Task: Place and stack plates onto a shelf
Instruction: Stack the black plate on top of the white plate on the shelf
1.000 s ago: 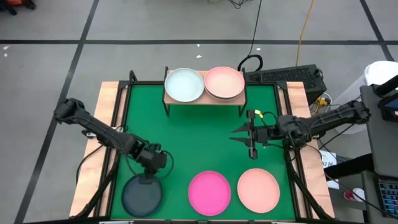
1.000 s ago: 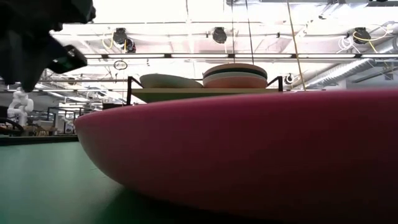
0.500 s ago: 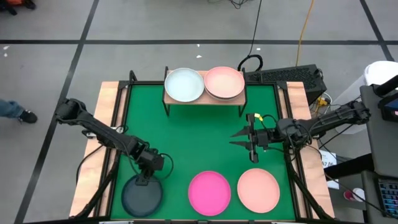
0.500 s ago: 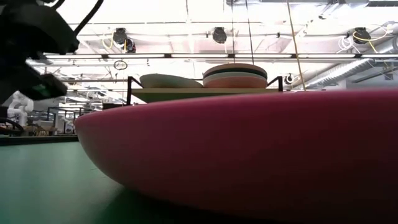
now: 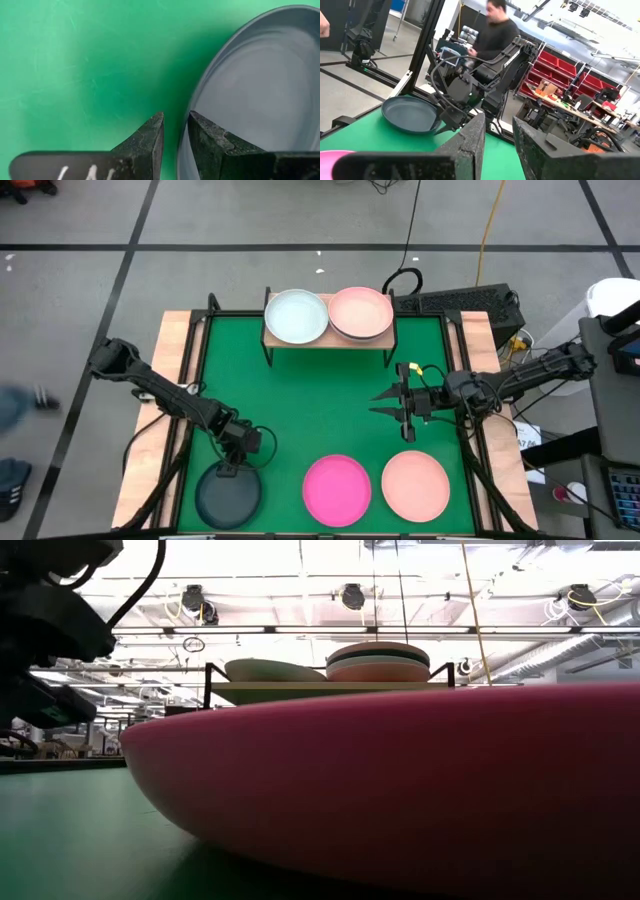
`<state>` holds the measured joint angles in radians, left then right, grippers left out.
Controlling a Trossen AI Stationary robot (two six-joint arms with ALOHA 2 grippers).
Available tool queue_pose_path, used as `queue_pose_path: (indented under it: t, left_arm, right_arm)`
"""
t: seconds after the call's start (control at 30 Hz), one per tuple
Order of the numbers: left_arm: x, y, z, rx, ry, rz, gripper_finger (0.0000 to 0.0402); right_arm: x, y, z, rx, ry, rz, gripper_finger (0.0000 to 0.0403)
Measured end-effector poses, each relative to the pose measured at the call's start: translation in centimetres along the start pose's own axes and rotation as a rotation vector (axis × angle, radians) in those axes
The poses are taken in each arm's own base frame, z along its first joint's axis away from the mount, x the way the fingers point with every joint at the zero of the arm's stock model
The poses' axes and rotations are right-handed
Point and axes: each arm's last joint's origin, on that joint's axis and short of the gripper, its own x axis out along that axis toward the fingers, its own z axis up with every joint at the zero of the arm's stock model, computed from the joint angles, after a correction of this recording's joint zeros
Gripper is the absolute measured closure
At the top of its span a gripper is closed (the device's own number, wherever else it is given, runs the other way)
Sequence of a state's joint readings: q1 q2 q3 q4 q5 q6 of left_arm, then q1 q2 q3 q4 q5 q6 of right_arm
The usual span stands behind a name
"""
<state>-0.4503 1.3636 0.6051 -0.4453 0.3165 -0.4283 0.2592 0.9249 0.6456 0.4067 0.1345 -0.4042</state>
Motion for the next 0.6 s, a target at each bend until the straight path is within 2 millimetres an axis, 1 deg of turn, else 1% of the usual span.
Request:
queue_pose_path:
  t: [0.13,0.2,0.27,0.33,0.37,0.5,0.6]
  left_arm:
    - [0.1,0.1,-0.1,0.007,-0.007,0.003,0.0310]
    - [0.1,0.1,0.0,0.022,-0.017,0.000,0.0320]
    - [0.1,0.1,0.2,0.038,-0.033,-0.005,0.0345]
    - [0.0,0.3,0.3,0.042,-0.038,-0.008,0.0379]
    - [0.0,0.4,0.4,0.028,-0.042,-0.009,0.0388]
    - [-0.4,1.2,0.8,-0.004,-0.065,0.002,0.0393]
    - [-1.3,1.5,1.7,-0.020,-0.106,0.004,0.0393]
  right_arm:
    - [0.0,0.0,0.0,0.000,0.000,0.000,0.0319]
    - [0.0,0.0,0.0,0.000,0.000,0.000,0.0319]
    - [0.0,0.0,0.0,0.000,0.000,0.000,0.0319]
    - [0.0,0.0,0.0,0.000,0.000,0.000,0.0319]
    - [0.0,0.0,0.0,0.000,0.000,0.000,0.0319]
    - [0.0,0.0,0.0,0.000,0.000,0.000,0.0319]
    - [0.0,0.0,0.0,0.000,0.000,0.000,0.0319]
